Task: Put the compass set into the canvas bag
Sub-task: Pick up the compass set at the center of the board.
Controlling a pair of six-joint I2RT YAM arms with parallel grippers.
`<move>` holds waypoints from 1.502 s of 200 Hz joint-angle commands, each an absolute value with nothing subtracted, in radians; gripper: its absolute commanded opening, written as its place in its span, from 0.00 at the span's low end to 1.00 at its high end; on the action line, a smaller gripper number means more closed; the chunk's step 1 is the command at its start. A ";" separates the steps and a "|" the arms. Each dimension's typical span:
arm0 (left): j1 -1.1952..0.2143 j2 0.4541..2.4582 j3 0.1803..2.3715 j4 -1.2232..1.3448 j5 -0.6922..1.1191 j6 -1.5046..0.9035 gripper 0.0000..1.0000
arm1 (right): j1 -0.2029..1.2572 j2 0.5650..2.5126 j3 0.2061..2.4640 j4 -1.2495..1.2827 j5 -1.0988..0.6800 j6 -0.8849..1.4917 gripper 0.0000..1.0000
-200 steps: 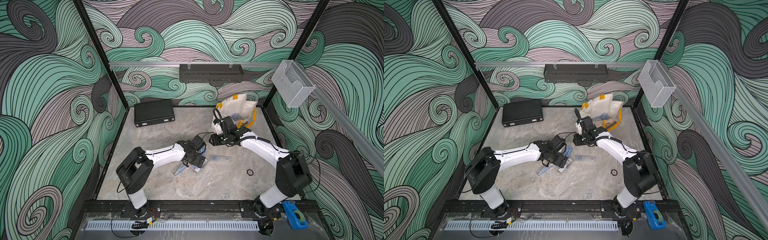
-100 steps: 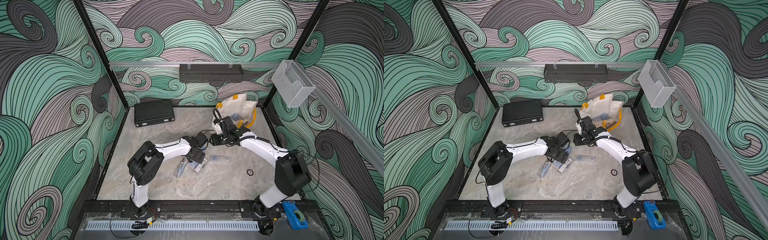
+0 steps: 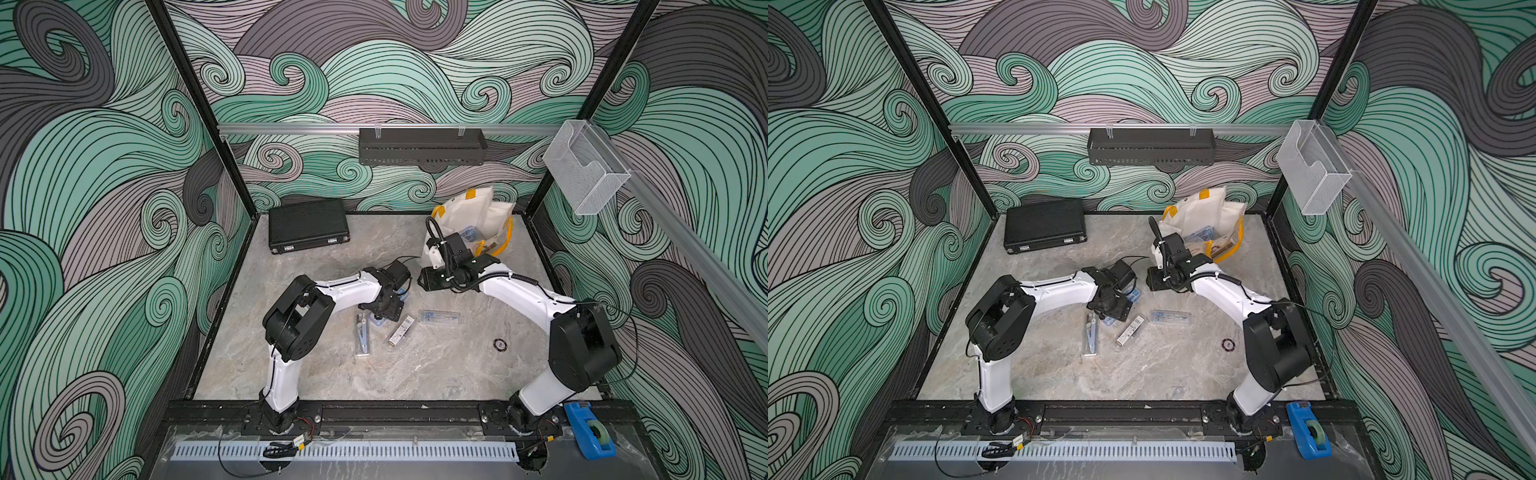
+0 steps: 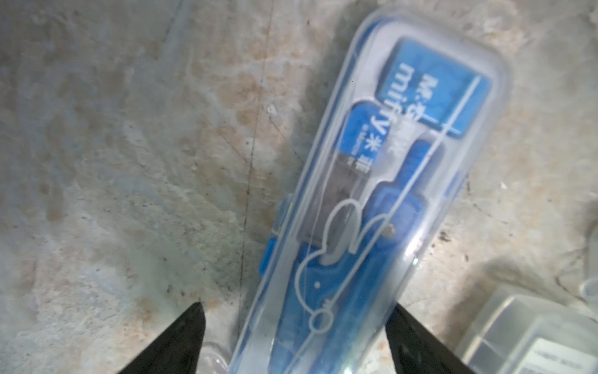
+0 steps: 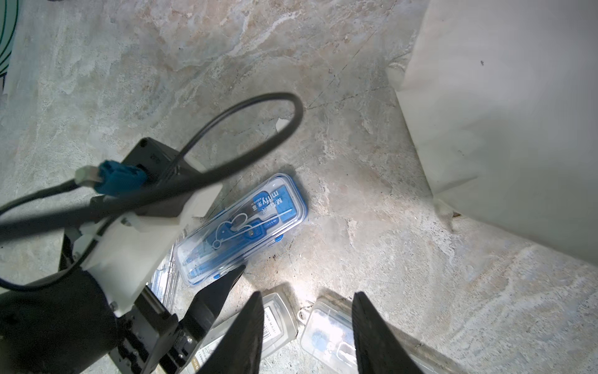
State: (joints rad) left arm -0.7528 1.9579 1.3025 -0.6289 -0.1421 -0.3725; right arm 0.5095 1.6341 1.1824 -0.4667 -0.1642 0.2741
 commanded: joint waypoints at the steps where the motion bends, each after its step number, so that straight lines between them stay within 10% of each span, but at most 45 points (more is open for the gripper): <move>1: -0.750 1.981 1.347 -0.654 -0.105 -0.342 0.86 | 0.511 1.648 1.173 -0.453 -0.161 0.291 0.46; 160: -0.749 2.025 1.366 -0.628 -0.081 -0.326 0.58 | 0.507 1.633 1.181 -0.452 -0.149 0.287 0.46; 300: -0.721 1.868 1.192 -0.368 -0.064 -0.363 0.56 | 0.507 1.668 1.216 -0.442 -0.219 0.307 0.46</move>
State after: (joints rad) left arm -0.7326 1.9263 1.2263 -0.4343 -0.0731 -0.3477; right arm 0.5083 1.6413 1.1851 -0.4591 -0.1841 0.2859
